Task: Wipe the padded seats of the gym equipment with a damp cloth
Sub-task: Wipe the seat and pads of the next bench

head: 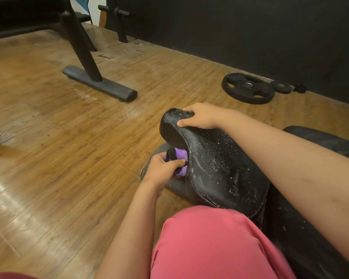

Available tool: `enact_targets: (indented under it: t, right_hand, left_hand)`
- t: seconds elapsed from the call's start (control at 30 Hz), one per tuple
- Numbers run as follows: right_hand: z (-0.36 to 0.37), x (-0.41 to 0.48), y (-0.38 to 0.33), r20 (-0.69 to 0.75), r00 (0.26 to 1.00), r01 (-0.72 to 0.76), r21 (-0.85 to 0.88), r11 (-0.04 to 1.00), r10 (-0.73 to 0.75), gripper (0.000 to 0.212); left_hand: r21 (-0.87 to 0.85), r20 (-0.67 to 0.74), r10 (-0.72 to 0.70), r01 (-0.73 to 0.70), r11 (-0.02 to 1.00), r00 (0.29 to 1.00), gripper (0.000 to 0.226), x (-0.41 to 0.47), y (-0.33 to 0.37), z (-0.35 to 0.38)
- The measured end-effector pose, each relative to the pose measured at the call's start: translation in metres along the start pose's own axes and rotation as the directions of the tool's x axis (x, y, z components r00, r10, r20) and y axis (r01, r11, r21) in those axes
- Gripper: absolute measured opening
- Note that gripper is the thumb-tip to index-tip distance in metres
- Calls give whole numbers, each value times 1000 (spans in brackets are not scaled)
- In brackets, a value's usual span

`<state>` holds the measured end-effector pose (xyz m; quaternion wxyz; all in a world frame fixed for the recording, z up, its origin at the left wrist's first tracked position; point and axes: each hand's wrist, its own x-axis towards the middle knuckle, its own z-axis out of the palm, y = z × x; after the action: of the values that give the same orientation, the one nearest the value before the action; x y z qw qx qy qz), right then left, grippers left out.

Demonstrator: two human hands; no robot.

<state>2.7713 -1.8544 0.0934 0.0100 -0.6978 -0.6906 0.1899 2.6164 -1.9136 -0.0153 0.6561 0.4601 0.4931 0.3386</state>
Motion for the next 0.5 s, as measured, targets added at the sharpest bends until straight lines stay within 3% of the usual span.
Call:
enact_targets:
  t: [0.13,0.23,0.33,0.43,0.5]
  right_hand:
    - [2,2,2,5,1000,1,9,1000,-1,54]
    - [3,3,4,-4,1000,-14,0,1000,14,70]
    - [6,6,6,-5,1000,-19,7,1000,19,74]
    - [8,9,8,-7,1000,-13,5,1000,13,67]
    - [7,9,8,-12,1000,-7,12,1000,7,66]
  left_hand:
    - [88,238,-41,20,996,970,19,-15,12,-16]
    - [150,338,-116,69,986,934,23,-23,18,-26]
    - [179,314,-35,-23,984,949,21,-21,17,-23]
    - [116,183,107,-130,985,977,21,-16,11,-12]
    - [103,236,87,-114,988,968,20,-17,14,-13]
